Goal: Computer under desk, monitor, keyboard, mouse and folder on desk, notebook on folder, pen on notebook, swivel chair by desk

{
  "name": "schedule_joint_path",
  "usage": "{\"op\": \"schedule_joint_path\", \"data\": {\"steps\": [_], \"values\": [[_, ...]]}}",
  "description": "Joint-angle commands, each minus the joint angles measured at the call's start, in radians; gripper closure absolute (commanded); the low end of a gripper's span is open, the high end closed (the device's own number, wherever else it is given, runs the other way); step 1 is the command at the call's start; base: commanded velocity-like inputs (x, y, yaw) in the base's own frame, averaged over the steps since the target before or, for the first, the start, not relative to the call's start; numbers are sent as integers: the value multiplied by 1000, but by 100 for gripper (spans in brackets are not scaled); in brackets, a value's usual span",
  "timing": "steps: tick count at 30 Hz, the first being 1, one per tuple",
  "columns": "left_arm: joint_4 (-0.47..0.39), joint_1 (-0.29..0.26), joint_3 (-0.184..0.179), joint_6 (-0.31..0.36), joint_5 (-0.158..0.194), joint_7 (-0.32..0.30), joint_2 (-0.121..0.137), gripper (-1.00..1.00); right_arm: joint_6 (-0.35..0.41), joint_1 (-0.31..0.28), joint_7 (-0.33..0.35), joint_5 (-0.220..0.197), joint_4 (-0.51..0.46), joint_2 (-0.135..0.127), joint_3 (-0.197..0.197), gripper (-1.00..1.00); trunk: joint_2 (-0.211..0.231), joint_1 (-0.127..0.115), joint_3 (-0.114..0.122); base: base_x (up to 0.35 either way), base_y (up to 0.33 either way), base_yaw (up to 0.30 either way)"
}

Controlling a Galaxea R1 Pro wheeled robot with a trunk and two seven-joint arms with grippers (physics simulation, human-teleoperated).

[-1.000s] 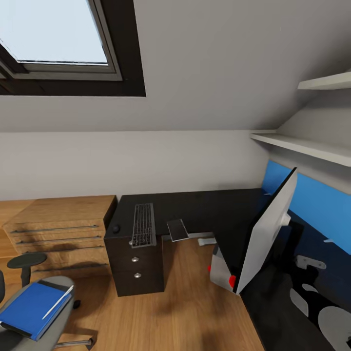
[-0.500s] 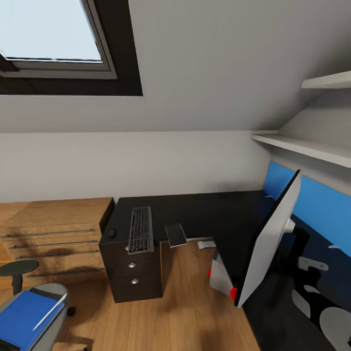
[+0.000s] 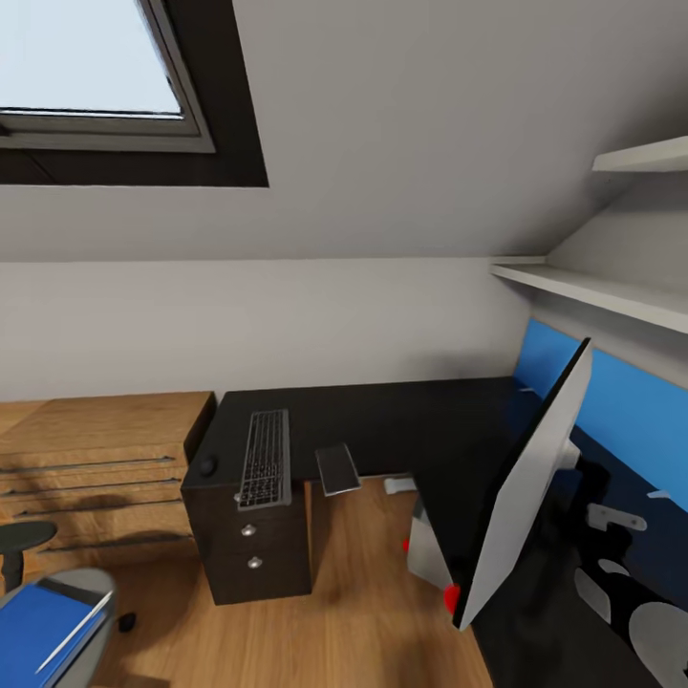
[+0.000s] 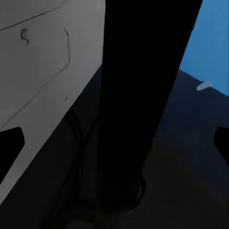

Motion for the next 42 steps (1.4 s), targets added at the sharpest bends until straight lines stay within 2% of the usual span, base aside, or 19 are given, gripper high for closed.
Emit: {"op": "schedule_joint_path", "data": {"steps": [1,22,23,42], "values": [[-1,0,-3,-2,6,4,0,-100,-1,-1,-6,-4,0,-1,9,-100,-1,1,-2,273,-91,0],[-1,0,-3,-1,5,4,1,-100,-2,-1,-6,-4,0,-12,9,-100,-1,1,-2,85,-59,0],[-1,0,-3,-1,5,4,1,-100,-2,-1,-6,-4,0,-12,9,100,-1,1,-2,3,-2,0],[-1,0,-3,-1,5,4,2,-100,-1,-1,-6,-4,0,-13,10,100,-1,1,-2,0,0,0]]}}
